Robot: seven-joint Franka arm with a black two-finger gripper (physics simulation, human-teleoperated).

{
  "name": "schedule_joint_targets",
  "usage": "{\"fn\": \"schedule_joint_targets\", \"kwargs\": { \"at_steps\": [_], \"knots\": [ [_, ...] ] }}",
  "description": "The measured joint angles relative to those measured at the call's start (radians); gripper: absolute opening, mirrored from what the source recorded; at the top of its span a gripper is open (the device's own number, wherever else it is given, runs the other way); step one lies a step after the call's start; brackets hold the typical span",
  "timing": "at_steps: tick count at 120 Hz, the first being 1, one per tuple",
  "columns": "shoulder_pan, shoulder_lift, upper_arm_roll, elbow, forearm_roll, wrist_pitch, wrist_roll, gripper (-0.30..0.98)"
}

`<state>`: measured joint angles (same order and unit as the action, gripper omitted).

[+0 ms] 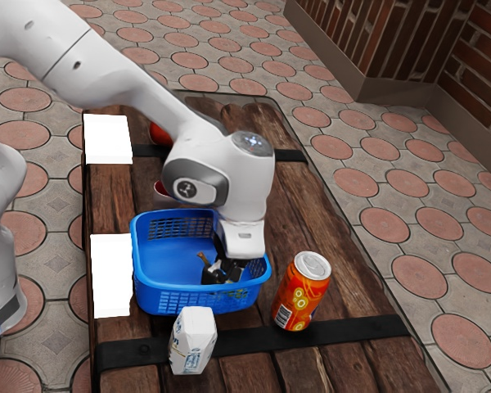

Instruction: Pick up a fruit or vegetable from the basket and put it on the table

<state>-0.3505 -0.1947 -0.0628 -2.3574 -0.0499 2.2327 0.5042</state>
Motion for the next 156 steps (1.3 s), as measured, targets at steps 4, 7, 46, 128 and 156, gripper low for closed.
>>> {"fn": "schedule_joint_targets", "kwargs": {
  "at_steps": [4, 7, 46, 128, 156],
  "knots": [
    [0.000, 0.003, 0.000, 0.000, -0.002, 0.000, -0.002, 0.51],
    [0.000, 0.004, 0.000, 0.000, -0.002, 0.000, -0.002, 0.50],
    [0.002, -0.006, 0.002, 0.000, -0.007, 0.002, 0.006, 0.35],
    [0.001, -0.006, 0.003, 0.000, -0.012, 0.005, 0.001, 0.34],
    [0.002, -0.012, 0.003, -0.001, -0.013, 0.011, -0.011, 0.23]
  ]
}}
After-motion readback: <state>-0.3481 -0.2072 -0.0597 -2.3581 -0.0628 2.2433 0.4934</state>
